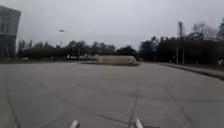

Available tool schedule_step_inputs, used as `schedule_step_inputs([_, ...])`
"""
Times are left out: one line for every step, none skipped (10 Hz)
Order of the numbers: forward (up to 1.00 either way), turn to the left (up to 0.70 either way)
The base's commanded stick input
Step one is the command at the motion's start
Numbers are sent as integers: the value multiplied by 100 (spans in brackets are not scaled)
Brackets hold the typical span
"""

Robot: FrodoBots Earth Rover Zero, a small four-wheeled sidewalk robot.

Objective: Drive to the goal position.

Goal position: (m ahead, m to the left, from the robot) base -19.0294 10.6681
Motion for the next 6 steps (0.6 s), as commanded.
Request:
schedule_step_inputs([100,2])
schedule_step_inputs([100,2])
schedule_step_inputs([100,2])
schedule_step_inputs([100,2])
schedule_step_inputs([100,2])
schedule_step_inputs([100,2])
